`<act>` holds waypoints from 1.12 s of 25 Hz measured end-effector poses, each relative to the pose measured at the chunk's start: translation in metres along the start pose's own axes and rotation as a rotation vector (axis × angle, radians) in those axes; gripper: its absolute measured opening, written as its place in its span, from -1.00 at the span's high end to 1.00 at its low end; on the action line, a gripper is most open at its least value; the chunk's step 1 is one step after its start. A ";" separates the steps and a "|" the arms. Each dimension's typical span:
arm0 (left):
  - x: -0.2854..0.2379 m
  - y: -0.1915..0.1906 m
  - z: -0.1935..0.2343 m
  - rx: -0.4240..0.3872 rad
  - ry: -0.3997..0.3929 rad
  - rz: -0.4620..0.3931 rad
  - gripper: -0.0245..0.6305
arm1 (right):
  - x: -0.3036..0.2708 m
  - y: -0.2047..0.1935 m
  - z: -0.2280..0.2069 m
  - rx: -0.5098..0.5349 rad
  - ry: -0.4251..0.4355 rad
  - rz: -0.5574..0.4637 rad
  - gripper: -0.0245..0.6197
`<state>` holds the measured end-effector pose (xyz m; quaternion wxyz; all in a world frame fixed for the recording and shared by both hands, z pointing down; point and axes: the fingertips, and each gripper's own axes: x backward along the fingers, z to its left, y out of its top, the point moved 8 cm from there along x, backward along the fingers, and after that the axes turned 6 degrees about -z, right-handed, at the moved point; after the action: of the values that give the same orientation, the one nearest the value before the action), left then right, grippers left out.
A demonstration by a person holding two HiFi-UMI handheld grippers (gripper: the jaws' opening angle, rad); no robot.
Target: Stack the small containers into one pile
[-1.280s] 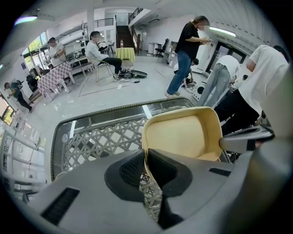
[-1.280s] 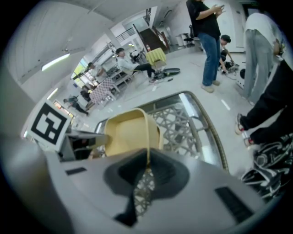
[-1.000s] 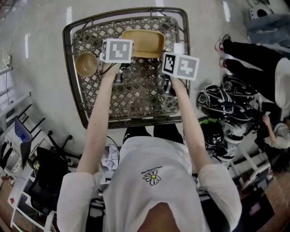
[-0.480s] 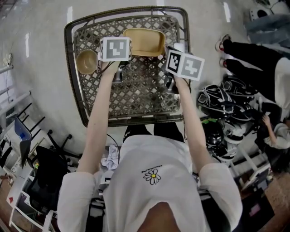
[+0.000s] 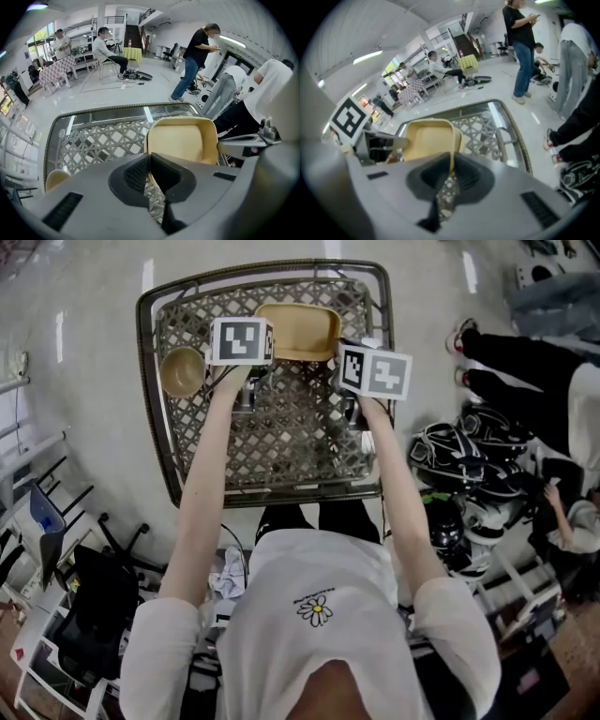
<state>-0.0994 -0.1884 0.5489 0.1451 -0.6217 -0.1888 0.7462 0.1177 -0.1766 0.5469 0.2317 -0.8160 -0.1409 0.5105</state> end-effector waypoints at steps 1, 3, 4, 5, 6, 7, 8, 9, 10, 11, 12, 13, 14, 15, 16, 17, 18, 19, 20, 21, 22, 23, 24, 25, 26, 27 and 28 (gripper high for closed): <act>0.000 0.001 0.001 0.001 -0.010 0.002 0.83 | 0.000 0.001 -0.002 -0.020 0.018 0.004 0.79; 0.003 0.002 0.001 0.005 -0.026 0.014 0.83 | 0.002 0.003 -0.004 -0.061 0.053 0.016 0.79; 0.006 0.003 0.000 0.004 -0.029 0.022 0.83 | 0.004 0.005 -0.003 -0.074 0.067 0.020 0.79; 0.010 0.005 0.000 0.001 -0.030 0.032 0.83 | 0.007 0.008 -0.002 -0.082 0.079 0.024 0.79; 0.013 0.007 0.000 -0.002 -0.028 0.044 0.83 | 0.010 0.011 0.000 -0.086 0.088 0.029 0.79; 0.016 0.008 -0.001 -0.005 -0.028 0.058 0.83 | 0.012 0.012 0.001 -0.090 0.095 0.037 0.79; 0.017 0.009 -0.001 -0.007 -0.030 0.073 0.83 | 0.014 0.013 0.002 -0.096 0.100 0.047 0.79; 0.017 0.009 -0.001 -0.008 -0.033 0.088 0.83 | 0.016 0.013 0.002 -0.105 0.104 0.059 0.79; 0.017 0.008 -0.001 -0.007 -0.038 0.104 0.83 | 0.017 0.013 0.002 -0.116 0.109 0.072 0.79; 0.017 0.008 -0.001 -0.007 -0.043 0.120 0.83 | 0.017 0.013 0.001 -0.127 0.114 0.086 0.79; 0.017 0.007 -0.001 -0.009 -0.048 0.137 0.83 | 0.016 0.012 0.001 -0.136 0.118 0.100 0.79; 0.016 0.006 -0.001 -0.011 -0.053 0.153 0.83 | 0.015 0.011 -0.001 -0.143 0.119 0.114 0.79; 0.013 0.005 -0.001 -0.013 -0.058 0.169 0.83 | 0.012 0.009 -0.003 -0.149 0.118 0.129 0.79; 0.010 0.004 -0.001 -0.013 -0.063 0.184 0.83 | 0.009 0.007 -0.005 -0.154 0.115 0.142 0.79; 0.006 0.002 0.000 -0.011 -0.064 0.197 0.83 | 0.006 0.005 -0.006 -0.161 0.111 0.154 0.79; 0.002 0.001 0.000 -0.010 -0.064 0.208 0.83 | 0.003 0.003 -0.008 -0.167 0.107 0.164 0.79; -0.002 0.000 0.000 -0.010 -0.061 0.218 0.83 | 0.000 0.001 -0.010 -0.170 0.102 0.172 0.79; -0.005 0.000 0.000 -0.012 -0.058 0.225 0.83 | -0.003 0.000 -0.010 -0.171 0.097 0.178 0.79; -0.006 0.000 0.000 -0.018 -0.054 0.227 0.83 | -0.005 -0.001 -0.011 -0.170 0.093 0.182 0.79; -0.007 0.000 0.001 -0.027 -0.050 0.224 0.83 | -0.006 -0.001 -0.011 -0.169 0.090 0.185 0.79; -0.007 0.000 0.001 -0.038 -0.046 0.219 0.83 | -0.006 -0.001 -0.010 -0.169 0.090 0.185 0.79; -0.007 0.000 0.002 -0.045 -0.043 0.214 0.83 | -0.007 -0.001 -0.009 -0.169 0.089 0.184 0.79; -0.007 0.001 0.002 -0.047 -0.044 0.210 0.83 | -0.007 -0.001 -0.009 -0.169 0.089 0.183 0.79; -0.006 0.001 0.002 -0.043 -0.046 0.209 0.83 | -0.007 -0.001 -0.010 -0.169 0.088 0.181 0.79; -0.007 0.001 0.002 -0.036 -0.050 0.208 0.83 | -0.008 -0.001 -0.011 -0.169 0.088 0.179 0.79; -0.007 0.002 0.001 -0.029 -0.052 0.204 0.83 | -0.008 -0.001 -0.012 -0.168 0.087 0.176 0.79; -0.008 0.002 0.001 -0.024 -0.052 0.199 0.83 | -0.009 -0.001 -0.013 -0.168 0.085 0.171 0.79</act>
<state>-0.0985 -0.1937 0.5553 0.0579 -0.6196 -0.1386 0.7704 0.1259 -0.1828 0.5594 0.1239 -0.8624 -0.1029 0.4799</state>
